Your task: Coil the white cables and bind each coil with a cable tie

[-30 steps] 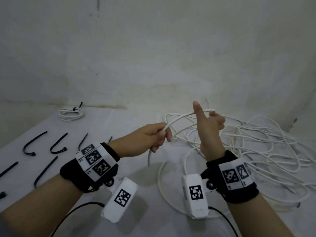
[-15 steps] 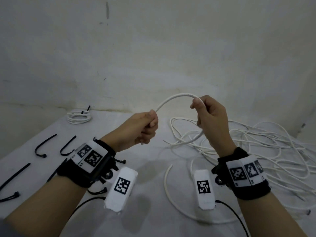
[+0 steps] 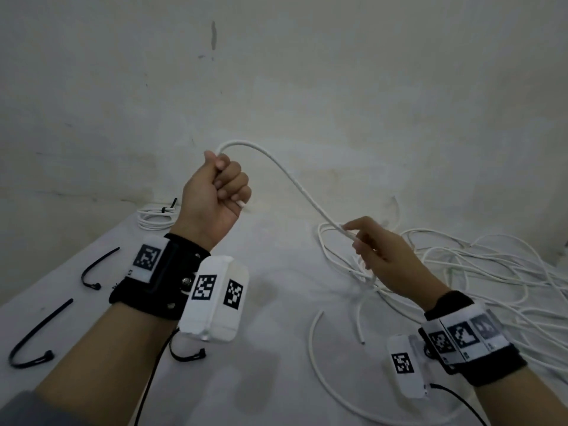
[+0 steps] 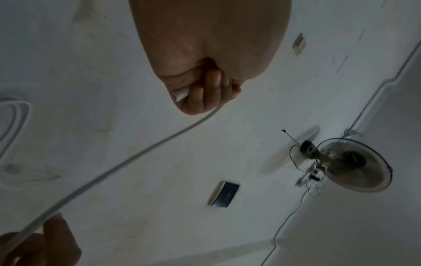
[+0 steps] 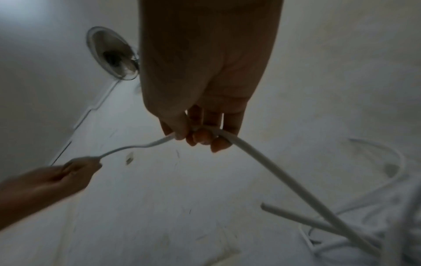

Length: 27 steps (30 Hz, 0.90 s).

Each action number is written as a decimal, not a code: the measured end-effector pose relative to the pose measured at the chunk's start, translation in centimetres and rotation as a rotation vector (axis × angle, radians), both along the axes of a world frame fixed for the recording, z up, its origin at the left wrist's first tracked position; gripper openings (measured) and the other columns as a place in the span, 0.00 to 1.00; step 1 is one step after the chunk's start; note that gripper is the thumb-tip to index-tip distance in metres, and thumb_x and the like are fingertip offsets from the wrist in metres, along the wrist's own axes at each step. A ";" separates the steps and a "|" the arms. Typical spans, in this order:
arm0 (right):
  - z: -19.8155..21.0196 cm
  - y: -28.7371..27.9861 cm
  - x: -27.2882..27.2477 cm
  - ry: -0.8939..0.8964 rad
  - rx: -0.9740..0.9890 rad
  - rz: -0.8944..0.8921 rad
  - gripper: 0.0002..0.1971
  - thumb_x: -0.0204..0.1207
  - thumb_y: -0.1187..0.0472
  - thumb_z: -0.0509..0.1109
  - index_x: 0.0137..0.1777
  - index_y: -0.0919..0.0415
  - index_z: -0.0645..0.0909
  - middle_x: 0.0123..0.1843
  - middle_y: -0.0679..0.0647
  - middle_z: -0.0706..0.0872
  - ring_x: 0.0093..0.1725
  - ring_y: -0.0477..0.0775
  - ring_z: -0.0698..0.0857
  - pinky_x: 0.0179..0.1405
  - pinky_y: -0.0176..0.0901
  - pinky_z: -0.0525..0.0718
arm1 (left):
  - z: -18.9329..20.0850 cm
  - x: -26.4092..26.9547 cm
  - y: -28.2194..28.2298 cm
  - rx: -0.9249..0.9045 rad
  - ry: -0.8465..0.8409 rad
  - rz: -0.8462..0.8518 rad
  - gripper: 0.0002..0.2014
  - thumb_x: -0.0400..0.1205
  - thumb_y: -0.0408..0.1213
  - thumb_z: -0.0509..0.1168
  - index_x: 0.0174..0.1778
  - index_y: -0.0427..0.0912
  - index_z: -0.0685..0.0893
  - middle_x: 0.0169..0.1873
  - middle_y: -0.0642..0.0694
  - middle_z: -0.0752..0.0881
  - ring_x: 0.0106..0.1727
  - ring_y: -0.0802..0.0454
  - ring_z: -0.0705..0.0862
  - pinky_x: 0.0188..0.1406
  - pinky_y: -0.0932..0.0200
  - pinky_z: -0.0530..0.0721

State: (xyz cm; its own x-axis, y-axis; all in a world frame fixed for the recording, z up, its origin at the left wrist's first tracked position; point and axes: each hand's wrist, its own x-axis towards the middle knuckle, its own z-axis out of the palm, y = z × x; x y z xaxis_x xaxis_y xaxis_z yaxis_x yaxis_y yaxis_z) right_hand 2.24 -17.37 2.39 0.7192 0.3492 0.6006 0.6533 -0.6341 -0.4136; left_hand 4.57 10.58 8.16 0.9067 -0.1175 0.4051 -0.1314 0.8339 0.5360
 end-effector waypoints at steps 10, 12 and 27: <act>2.8 5.6 -3.8 -0.267 -0.447 0.156 0.17 0.80 0.58 0.54 0.57 0.50 0.85 0.47 0.43 0.77 0.38 0.40 0.75 0.30 0.37 0.76 | -2.9 -0.9 -4.7 0.676 -0.108 0.098 0.18 0.90 0.38 0.45 0.33 0.42 0.64 0.19 0.53 0.64 0.20 0.58 0.63 0.24 0.64 0.63; 3.6 5.9 -3.7 -0.284 -0.385 0.198 0.16 0.80 0.59 0.56 0.56 0.52 0.86 0.50 0.40 0.77 0.41 0.32 0.72 0.35 0.26 0.72 | -3.8 -1.3 -5.3 0.802 -0.167 0.105 0.18 0.90 0.39 0.46 0.33 0.41 0.67 0.19 0.51 0.68 0.20 0.54 0.66 0.23 0.61 0.64; 4.6 5.6 0.7 -0.020 -0.061 -0.062 0.15 0.80 0.52 0.67 0.34 0.57 0.83 0.31 0.48 0.76 0.34 0.43 0.75 0.32 0.31 0.68 | -7.4 -0.8 -5.3 0.406 -0.097 -0.299 0.21 0.83 0.46 0.50 0.26 0.44 0.77 0.14 0.55 0.64 0.16 0.60 0.62 0.21 0.66 0.63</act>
State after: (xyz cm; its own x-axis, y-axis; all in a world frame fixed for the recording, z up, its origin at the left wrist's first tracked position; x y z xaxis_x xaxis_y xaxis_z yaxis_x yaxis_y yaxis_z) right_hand 2.94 -11.74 6.98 0.7285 0.3412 0.5940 0.6201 -0.6971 -0.3600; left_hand 3.76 5.29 0.73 0.7695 -0.5318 0.3536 0.0160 0.5695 0.8218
